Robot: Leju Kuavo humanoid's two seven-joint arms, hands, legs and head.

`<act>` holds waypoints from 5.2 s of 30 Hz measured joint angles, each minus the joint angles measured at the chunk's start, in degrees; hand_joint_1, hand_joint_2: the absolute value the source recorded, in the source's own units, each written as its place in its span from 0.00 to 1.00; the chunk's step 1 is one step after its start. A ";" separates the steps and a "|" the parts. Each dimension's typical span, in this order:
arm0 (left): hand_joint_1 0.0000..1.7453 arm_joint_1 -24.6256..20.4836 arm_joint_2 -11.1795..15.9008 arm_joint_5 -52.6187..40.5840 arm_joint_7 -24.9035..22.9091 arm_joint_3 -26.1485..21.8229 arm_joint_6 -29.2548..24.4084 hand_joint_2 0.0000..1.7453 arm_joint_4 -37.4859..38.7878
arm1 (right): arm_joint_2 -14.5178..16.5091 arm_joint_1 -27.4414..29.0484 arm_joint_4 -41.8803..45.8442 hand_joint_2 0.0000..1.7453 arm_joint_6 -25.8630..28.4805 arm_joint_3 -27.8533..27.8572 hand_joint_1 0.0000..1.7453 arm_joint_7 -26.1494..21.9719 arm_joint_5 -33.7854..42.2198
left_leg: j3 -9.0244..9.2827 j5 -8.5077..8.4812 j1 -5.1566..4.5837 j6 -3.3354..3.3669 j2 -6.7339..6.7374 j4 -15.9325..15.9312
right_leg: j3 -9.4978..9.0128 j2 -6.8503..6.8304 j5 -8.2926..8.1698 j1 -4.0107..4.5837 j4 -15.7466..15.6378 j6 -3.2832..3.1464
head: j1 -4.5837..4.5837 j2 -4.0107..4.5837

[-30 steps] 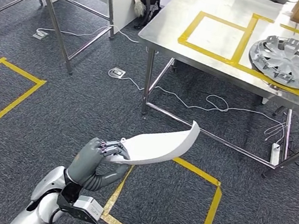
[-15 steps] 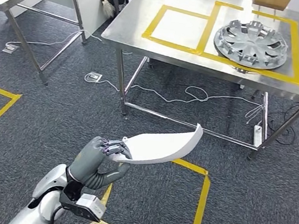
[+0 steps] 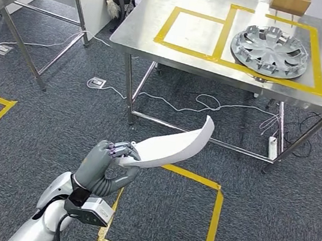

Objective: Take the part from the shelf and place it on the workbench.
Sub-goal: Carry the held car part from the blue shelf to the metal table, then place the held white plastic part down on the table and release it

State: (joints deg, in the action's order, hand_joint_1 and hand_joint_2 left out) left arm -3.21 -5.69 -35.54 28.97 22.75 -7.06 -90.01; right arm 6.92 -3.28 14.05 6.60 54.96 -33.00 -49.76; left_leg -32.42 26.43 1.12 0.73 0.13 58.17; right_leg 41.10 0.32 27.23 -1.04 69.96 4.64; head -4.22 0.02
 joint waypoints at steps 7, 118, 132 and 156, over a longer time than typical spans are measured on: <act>1.00 -0.08 -0.26 0.03 -0.05 -0.26 -0.02 1.00 0.00 | 0.24 -0.17 -0.17 1.00 0.01 0.02 0.00 0.12 -0.08 | 1.43 0.89 0.05 -2.56 0.07 0.13 | -5.93 0.03 -2.51 -0.05 -10.65 -2.41 | 0.03 -0.01; 1.00 -5.29 -4.54 -5.96 -10.66 -10.41 -16.80 1.00 10.33 | 2.76 0.65 -1.07 1.00 3.72 1.15 0.00 5.04 -5.76 | -3.52 -4.29 -1.35 0.86 0.60 -1.79 | -7.75 -1.03 4.61 1.09 -2.53 -1.50 | 1.70 -0.01; 1.00 -6.23 -5.24 -7.38 -7.22 -6.74 -13.19 1.00 11.14 | 1.19 0.29 -1.13 1.00 -1.31 1.15 0.00 5.07 -7.26 | -0.16 1.52 -1.29 -1.93 0.07 2.64 | -6.11 -0.68 -3.16 0.50 -12.08 -3.54 | 1.65 -0.02; 1.00 -7.84 -4.89 -9.47 -5.39 -1.10 -8.64 1.00 13.26 | 0.63 -0.75 -1.14 1.00 -1.37 1.07 0.00 5.24 -8.84 | -0.25 -1.33 -1.10 -0.04 -1.19 -1.53 | -5.08 -0.15 -2.35 0.75 -9.35 -1.54 | 1.05 -0.01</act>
State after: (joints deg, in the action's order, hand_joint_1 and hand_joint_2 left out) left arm -11.05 -10.58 -45.01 23.58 21.64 -15.70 -76.75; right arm 7.55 -4.03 12.92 5.23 56.03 -27.76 -58.60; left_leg -32.67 25.10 0.02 0.69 -1.05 56.65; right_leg 36.02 0.17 24.88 -0.29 60.60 3.10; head -3.16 0.01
